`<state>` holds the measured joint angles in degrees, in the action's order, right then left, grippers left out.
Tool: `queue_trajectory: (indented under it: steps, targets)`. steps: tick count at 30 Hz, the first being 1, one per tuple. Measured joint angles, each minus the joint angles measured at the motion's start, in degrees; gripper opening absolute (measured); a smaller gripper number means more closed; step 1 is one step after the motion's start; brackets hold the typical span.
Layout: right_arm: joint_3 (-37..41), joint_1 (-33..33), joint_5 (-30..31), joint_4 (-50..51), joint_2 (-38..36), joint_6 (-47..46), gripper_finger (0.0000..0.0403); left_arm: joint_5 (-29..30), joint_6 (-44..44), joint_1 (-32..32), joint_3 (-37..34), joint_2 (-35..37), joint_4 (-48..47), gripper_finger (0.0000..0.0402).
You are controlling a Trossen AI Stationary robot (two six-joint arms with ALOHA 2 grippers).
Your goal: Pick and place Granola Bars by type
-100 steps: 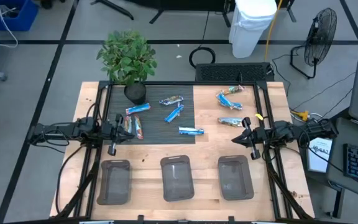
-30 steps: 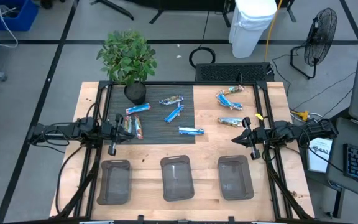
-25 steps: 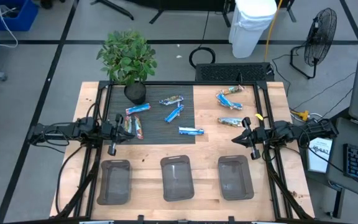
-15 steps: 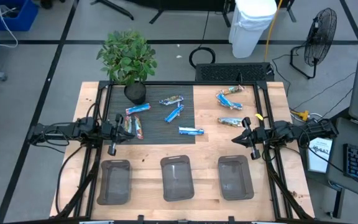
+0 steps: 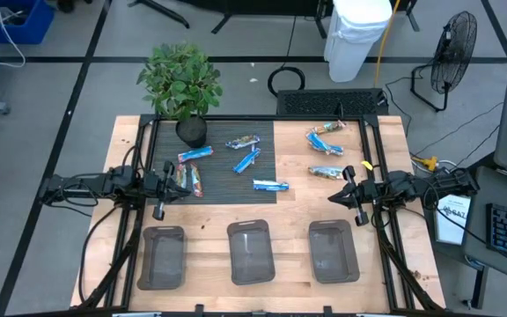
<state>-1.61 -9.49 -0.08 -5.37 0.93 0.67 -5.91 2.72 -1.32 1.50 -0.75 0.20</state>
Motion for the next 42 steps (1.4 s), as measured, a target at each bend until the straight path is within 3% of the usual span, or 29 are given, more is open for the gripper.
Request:
queue_trajectory:
  steps: [20,26,29,33,38,42]
  targets:
    - [0.0,0.0,0.0,-4.3,0.0,0.0,0.0004,0.0,0.0,0.0,0.0,0.0,0.0,0.0026]
    - [0.0,0.1,5.9,-6.3,0.1,0.5,0.0004,0.0,0.0,0.0,0.0,0.0,0.0,0.0026]
    - [0.0,0.1,6.0,-5.5,0.2,-2.8,0.0004,0.0,0.0,0.0,0.0,0.0,0.0,0.0026]
    - [0.0,0.1,6.7,-5.5,0.3,0.5,0.0004,0.0,0.0,0.0,0.0,0.0,-0.1,0.0026]
    - [0.0,0.1,14.9,-6.4,1.6,-2.3,0.0004,0.0,0.0,0.0,0.0,0.0,0.0,0.0026]
    - [-0.7,0.9,27.6,-8.4,5.3,-0.1,0.0004,0.0,0.0,0.0,0.0,0.0,0.0,0.0026]
